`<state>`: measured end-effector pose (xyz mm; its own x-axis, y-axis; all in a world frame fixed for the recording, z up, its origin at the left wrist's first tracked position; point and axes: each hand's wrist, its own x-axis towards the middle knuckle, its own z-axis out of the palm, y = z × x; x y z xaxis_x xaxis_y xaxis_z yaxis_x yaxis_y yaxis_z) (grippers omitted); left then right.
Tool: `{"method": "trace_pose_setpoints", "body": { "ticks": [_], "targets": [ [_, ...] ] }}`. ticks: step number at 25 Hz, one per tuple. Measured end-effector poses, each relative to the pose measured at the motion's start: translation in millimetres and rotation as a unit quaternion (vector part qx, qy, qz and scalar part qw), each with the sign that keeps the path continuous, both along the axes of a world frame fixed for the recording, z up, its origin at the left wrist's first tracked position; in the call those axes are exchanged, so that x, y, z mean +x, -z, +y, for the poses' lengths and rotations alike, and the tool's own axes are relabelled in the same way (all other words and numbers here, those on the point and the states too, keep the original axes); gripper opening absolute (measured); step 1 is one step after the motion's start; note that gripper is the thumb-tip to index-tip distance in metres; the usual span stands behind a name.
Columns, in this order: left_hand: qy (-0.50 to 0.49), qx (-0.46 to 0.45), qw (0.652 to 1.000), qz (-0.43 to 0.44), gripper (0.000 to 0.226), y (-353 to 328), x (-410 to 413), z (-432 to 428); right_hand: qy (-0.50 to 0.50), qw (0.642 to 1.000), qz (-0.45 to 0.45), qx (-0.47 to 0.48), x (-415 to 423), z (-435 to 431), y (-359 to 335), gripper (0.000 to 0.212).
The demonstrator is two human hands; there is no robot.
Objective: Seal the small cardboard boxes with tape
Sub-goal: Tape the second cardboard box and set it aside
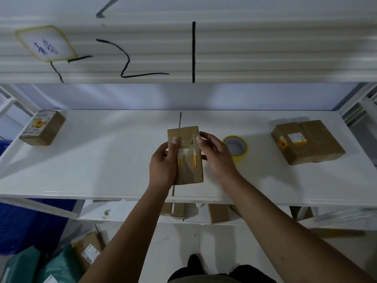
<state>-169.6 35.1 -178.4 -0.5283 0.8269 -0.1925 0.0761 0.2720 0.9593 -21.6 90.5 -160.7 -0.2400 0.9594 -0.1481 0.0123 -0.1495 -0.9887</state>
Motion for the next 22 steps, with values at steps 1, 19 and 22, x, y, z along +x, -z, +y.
{"method": "trace_pose_setpoints", "body": {
  "ticks": [1,19,22],
  "targets": [
    [-0.008,0.007,1.000,0.011,0.056,-4.3,5.1,-0.9,0.022,0.999,-0.010,0.028,-1.7,-4.2,-4.5,0.018],
    [0.020,-0.010,0.994,-0.106,0.059,-65.5,106.8,-29.0,0.132,0.991,-0.011,0.014,87.6,-43.4,-34.4,0.025],
    [0.001,-0.024,0.998,-0.056,0.062,-63.2,115.0,-33.0,0.118,0.993,-0.011,-0.013,96.4,-54.7,-33.6,0.023]
  ]
}}
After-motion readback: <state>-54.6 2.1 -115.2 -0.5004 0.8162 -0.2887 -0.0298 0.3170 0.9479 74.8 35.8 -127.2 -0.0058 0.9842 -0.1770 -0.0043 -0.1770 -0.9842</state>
